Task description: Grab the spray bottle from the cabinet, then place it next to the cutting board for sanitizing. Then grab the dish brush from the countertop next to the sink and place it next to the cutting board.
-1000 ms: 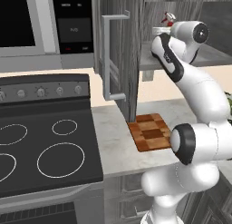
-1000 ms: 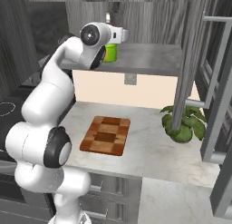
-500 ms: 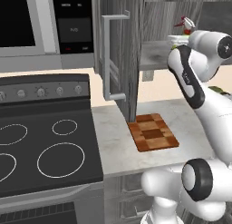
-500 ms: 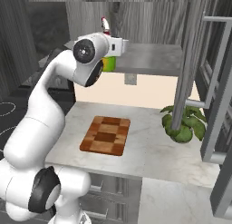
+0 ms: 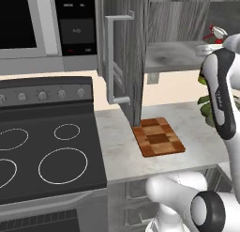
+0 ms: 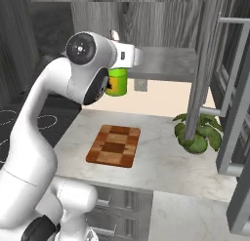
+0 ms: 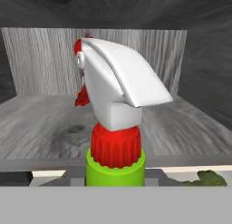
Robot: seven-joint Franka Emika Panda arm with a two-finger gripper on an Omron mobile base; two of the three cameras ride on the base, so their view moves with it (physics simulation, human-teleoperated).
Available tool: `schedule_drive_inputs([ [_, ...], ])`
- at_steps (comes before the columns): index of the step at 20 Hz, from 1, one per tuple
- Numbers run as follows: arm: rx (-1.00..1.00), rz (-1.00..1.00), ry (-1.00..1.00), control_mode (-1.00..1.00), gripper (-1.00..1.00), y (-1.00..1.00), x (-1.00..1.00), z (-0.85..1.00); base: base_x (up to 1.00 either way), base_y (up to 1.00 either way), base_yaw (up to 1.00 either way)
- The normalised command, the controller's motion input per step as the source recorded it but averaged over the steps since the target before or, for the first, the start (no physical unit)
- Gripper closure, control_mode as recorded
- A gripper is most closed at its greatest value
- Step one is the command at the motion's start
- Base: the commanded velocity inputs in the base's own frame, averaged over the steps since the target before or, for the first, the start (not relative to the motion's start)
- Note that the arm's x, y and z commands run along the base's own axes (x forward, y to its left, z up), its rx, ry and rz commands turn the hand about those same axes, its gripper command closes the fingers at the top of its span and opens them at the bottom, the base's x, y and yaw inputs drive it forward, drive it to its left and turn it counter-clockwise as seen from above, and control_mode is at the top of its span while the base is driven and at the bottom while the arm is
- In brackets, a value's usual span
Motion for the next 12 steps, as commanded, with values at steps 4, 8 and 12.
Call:
schedule_drive_inputs([
  [4,-0.10,-0.06,0.00,-1.00,1.00,0.00,-1.00,-0.45,0.00,0.00,0.00],
  [8,-0.06,-0.03,-0.05,-1.00,1.00,-0.01,-0.97,-0.63,0.00,0.00,0.00],
  [12,-0.02,0.00,-0.20,-1.00,1.00,0.00,-0.67,-0.67,0.00,0.00,0.00],
])
